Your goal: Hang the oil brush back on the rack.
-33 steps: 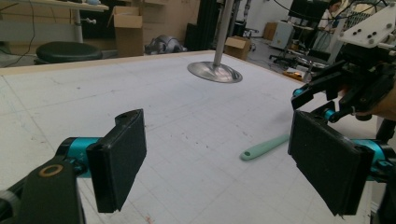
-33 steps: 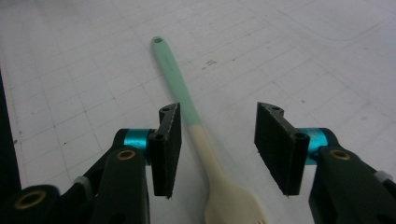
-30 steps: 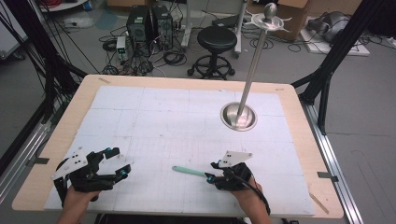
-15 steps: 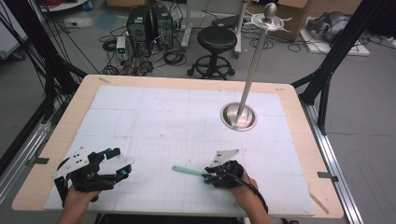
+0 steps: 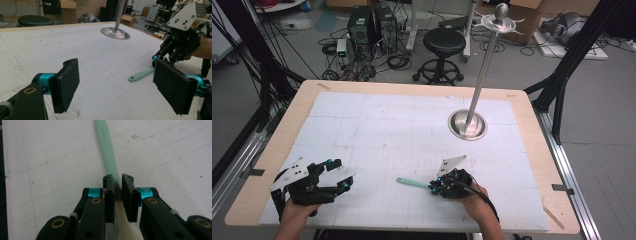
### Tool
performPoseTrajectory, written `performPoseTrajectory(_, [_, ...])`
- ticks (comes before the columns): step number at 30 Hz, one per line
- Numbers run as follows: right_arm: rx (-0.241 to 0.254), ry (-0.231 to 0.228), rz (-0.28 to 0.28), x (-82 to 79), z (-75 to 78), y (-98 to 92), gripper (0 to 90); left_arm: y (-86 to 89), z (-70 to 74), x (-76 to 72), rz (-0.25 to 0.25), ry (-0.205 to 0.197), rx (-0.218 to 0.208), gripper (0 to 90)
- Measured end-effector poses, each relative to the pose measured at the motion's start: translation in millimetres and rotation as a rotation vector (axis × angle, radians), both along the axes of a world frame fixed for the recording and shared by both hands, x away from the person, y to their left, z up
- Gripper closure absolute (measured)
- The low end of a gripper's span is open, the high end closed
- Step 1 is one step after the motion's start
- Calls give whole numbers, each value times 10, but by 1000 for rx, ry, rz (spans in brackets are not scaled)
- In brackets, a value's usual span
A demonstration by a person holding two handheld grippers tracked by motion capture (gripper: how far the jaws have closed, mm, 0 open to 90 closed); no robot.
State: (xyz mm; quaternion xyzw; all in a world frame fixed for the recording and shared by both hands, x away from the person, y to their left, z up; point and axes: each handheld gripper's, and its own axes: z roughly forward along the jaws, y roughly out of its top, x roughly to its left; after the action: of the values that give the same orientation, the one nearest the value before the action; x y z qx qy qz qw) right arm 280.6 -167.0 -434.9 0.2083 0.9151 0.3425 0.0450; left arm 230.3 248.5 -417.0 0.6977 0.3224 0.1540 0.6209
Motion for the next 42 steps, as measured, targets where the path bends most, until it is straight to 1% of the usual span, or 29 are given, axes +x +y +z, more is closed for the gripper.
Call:
performPoseTrajectory(1, [-1,-1,-1,-3,0,2,821,-1,-1,1,0,0,1,216])
performPoseTrajectory(5, [21,26,-29,4,-1,-10,831,3,-1,2,-2,1,2,216])
performPoseTrajectory(8, [23,26,-35,0,1,-12,831,0,-2,3,-4,0,2,217])
performPoseTrajectory(10, [38,24,-37,-2,14,-23,831,-1,-2,3,-5,0,-1,217])
performPoseTrajectory(14, [95,17,-55,-9,66,-90,831,6,0,3,-8,-1,-8,217])
performPoseTrajectory(15, [113,20,-55,-15,78,-104,831,5,1,3,-10,0,-9,217])
performPoseTrajectory(16, [145,16,-55,-28,104,-126,831,3,1,2,-13,1,-12,222])
performPoseTrajectory(17, [145,16,-55,-28,104,-126,831,2,2,2,-18,0,-12,222])
performPoseTrajectory(20, [195,10,-54,-50,142,-147,830,-13,15,-3,-35,-5,-20,237])
performPoseTrajectory(22, [231,12,-47,-73,169,-154,830,-29,28,-9,-57,-10,-32,252])
performPoseTrajectory(26, [279,-6,-24,-109,222,-147,829,-67,58,-5,-113,-20,-81,260])
performPoseTrajectory(29, [317,-6,0,-137,266,-140,830,-92,77,14,-143,-14,-116,259])
performPoseTrajectory(30, [324,-7,8,-147,279,-133,829,-100,81,22,-148,-8,-121,260])
performPoseTrajectory(31, [333,-7,16,-156,291,-126,829,-106,83,33,-154,-5,-117,267])
performPoseTrajectory(32, [337,-15,22,-166,307,-115,829,-113,82,40,-158,-3,-120,271])
performPoseTrajectory(34, [356,-10,40,-184,330,-97,829,-129,85,56,-173,4,-118,277])
performPoseTrajectory(37, [381,-23,66,-214,378,-53,829,-168,94,75,-213,12,-136,289])
performPoseTrajectory(42, [427,-31,123,-264,451,44,829,-254,117,94,-273,16,-131,316])
